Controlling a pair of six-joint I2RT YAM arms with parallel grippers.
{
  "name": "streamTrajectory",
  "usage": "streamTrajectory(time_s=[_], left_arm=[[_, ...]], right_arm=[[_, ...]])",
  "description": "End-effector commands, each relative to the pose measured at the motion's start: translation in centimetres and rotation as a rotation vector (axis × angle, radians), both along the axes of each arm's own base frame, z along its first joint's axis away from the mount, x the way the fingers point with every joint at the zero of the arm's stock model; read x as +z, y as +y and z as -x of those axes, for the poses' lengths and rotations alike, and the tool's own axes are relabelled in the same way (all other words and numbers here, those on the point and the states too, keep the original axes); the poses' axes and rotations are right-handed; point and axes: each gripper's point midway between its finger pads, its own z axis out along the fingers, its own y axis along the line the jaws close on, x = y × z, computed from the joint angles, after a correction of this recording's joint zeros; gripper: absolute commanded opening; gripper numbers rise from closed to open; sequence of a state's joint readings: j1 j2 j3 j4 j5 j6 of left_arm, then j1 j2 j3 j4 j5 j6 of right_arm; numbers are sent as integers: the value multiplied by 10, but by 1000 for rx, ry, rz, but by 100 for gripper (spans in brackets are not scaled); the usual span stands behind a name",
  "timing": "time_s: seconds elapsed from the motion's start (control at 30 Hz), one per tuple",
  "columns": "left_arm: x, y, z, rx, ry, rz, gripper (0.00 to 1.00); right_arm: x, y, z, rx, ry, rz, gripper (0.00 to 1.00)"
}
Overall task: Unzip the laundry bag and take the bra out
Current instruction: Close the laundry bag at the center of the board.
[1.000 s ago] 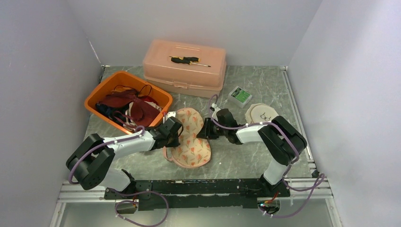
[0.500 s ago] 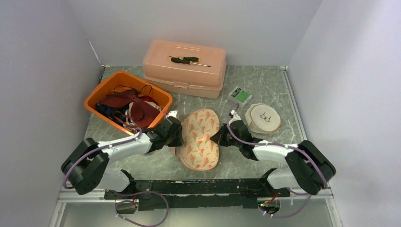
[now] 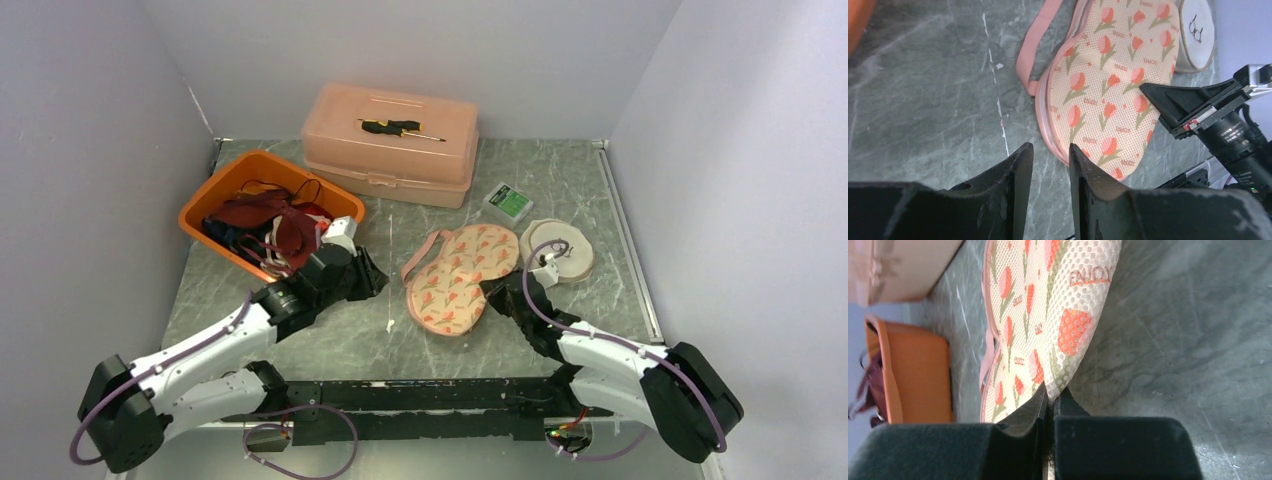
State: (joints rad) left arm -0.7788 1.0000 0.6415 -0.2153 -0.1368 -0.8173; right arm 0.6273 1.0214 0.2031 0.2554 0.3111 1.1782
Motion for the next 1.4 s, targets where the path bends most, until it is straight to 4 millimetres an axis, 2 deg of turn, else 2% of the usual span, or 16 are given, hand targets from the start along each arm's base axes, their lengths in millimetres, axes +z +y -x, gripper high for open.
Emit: streamTrajectory(time_s=[0.0, 0.27, 0.43, 0.47, 0.5, 0.53, 0.57, 0.63, 0.77, 0.83, 0.93, 1.13, 1.2, 1.27, 1.3, 1.37], left_arm=[[2, 20, 4, 92, -3, 2, 38], [2, 37, 8, 161, -15, 20, 37], [2, 43, 10, 172, -13, 4, 37], [2, 43, 11, 173, -11, 3, 37], [1, 44, 11, 174, -11, 5, 37], [1, 44, 12, 174, -10, 7, 37], [2, 45, 12, 173, -14, 10, 37], [2, 47, 13, 175, -14, 6, 37], [2, 48, 15, 167, -16, -5, 38], [1, 46, 15, 154, -16, -10, 38], [1, 40, 15, 113, -19, -15, 38], [-4, 12, 10, -17, -23, -27, 39], [-7, -5, 6, -87, -27, -24, 39], [-12, -18, -1, -129, -3, -52, 38], [-6, -26, -8, -145, -7, -63, 37], [-11, -34, -20, -149, 10, -108, 36]], right_arm=[[6, -15, -16, -233, -5, -156, 0], [-9, 17, -18, -320, 112, -267, 0], [-4, 51, -22, -335, 137, -302, 0], [-3, 59, -24, -319, 135, -306, 3], [-1, 67, -26, -304, 134, -308, 9], [-3, 75, -26, -282, 137, -298, 19], [-2, 80, -26, -265, 139, -294, 35], [-2, 85, -26, -242, 139, -283, 50], [5, 75, -19, -210, 111, -220, 69], [12, 66, -12, -173, 89, -154, 83], [25, 51, -3, -100, 52, -26, 94], [27, 21, 18, 50, 30, 172, 94], [24, 15, 23, 109, 14, 152, 90], [20, 11, 25, 138, -6, 99, 81], [21, 11, 25, 146, -24, 71, 77], [22, 8, 24, 149, -46, 43, 71]])
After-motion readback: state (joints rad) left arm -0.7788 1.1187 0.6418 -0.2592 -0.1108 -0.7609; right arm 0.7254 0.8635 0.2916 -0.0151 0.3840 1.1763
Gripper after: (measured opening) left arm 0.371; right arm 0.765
